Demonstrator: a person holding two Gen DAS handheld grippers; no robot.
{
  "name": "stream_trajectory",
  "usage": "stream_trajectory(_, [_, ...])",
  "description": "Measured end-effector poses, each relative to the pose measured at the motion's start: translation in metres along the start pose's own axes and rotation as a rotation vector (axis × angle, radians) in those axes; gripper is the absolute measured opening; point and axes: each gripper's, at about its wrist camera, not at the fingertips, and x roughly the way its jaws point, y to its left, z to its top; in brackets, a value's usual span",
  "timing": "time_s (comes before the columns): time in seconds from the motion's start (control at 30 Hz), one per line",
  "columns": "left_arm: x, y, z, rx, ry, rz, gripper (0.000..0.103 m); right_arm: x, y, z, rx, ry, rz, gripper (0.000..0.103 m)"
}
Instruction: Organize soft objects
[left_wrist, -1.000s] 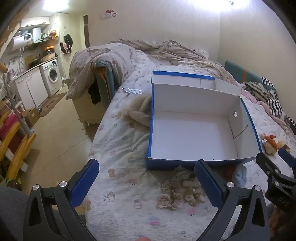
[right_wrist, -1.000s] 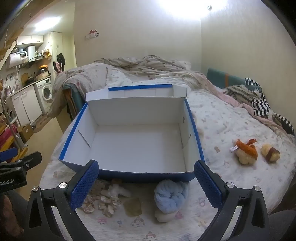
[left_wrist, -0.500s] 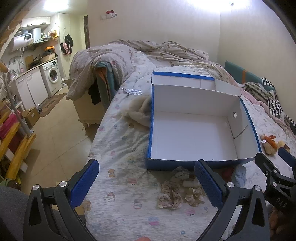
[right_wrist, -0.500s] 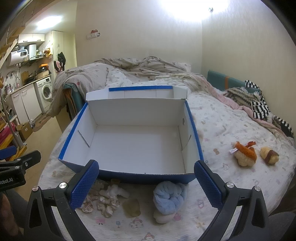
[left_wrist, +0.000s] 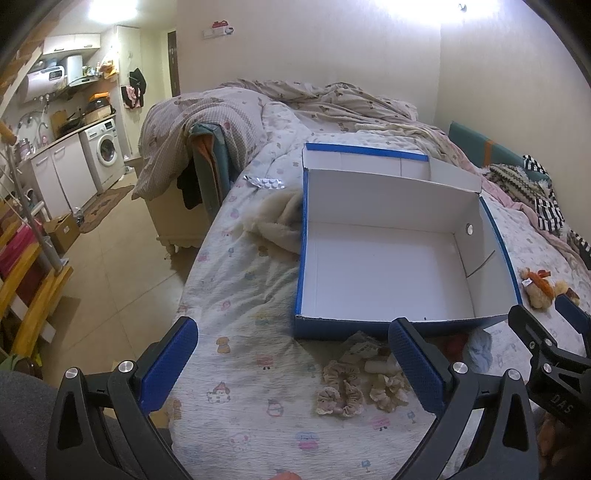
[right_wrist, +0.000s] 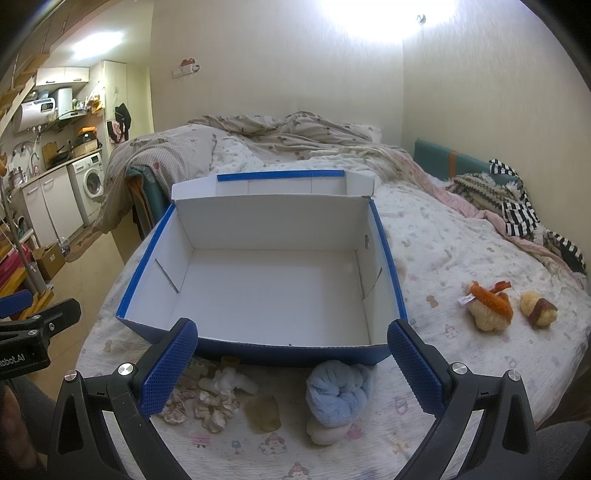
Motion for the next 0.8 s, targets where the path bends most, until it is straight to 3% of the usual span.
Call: stream_trajectory(0.8, [-0.0006, 0.0029, -0.0009, 0.007, -0.002, 0.003, 0.103, 0.0001, 0.0003, 0.0, 0.001, -0.002, 0.0, 0.103])
